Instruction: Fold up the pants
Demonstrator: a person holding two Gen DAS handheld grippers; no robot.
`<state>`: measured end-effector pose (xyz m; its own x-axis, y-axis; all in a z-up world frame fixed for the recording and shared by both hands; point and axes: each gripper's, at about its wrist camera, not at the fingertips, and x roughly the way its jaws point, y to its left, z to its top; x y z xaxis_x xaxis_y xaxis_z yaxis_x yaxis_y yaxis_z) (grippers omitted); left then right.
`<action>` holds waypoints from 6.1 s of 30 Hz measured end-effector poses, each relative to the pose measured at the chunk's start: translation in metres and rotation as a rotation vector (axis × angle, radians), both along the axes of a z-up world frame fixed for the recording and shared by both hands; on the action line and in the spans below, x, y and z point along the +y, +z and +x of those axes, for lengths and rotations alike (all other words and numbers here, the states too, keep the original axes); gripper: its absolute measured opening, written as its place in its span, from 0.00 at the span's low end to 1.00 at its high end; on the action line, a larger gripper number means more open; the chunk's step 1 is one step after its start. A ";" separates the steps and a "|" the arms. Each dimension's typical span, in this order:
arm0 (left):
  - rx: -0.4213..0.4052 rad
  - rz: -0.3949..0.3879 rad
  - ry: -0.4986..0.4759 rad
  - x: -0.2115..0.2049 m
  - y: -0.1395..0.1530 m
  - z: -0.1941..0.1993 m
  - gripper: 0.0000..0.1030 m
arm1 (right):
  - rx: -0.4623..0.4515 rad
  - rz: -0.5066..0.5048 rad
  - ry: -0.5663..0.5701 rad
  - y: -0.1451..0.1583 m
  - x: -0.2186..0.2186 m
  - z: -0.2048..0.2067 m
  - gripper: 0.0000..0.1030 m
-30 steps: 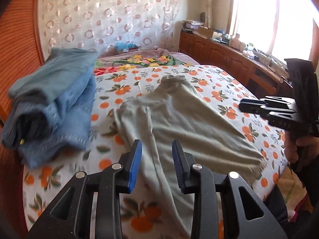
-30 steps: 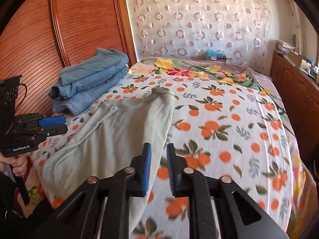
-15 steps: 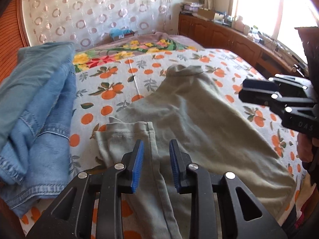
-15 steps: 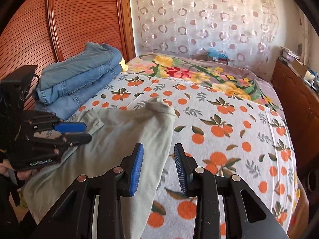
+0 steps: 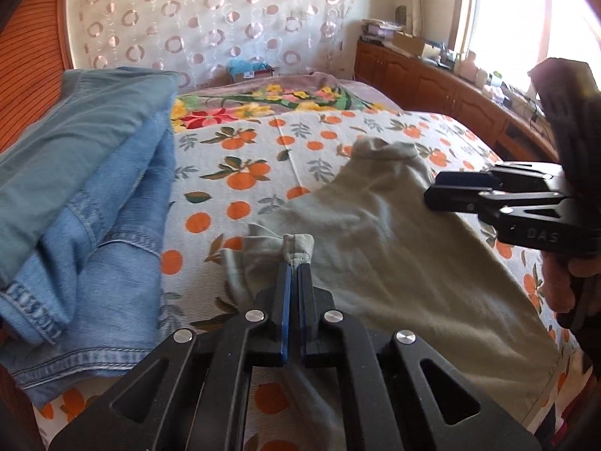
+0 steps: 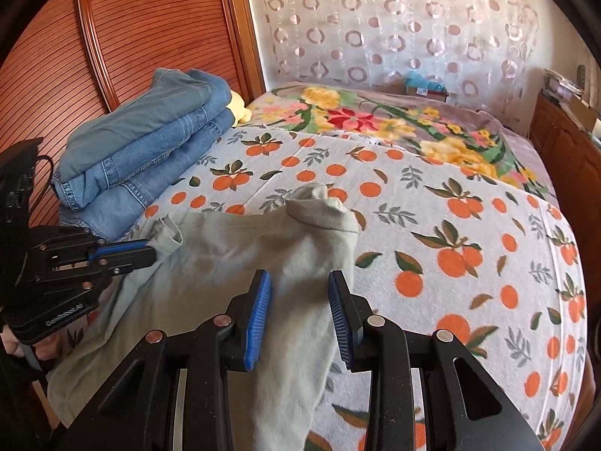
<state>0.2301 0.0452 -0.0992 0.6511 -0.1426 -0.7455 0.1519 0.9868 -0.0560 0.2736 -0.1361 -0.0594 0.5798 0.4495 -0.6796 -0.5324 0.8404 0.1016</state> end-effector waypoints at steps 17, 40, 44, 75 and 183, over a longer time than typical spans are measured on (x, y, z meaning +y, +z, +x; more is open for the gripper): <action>-0.057 -0.042 0.052 0.028 0.016 -0.006 0.04 | -0.024 -0.063 -0.015 -0.006 0.013 0.022 0.00; -0.045 0.019 0.050 0.021 0.010 -0.033 0.34 | -0.044 -0.020 -0.098 0.007 -0.028 -0.020 0.21; -0.046 -0.001 0.022 0.013 0.010 -0.059 0.36 | -0.040 0.022 -0.062 0.009 -0.039 -0.060 0.22; -0.009 -0.011 0.007 -0.016 -0.023 -0.131 0.47 | -0.012 0.036 -0.052 -0.029 -0.071 -0.188 0.22; -0.053 -0.048 0.069 0.011 0.024 -0.024 0.09 | -0.054 0.046 -0.026 0.017 -0.007 -0.031 0.09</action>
<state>0.2057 0.0558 -0.0755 0.6992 -0.1301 -0.7030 0.0873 0.9915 -0.0967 0.2426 -0.1428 -0.0427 0.6274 0.4636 -0.6257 -0.5158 0.8493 0.1121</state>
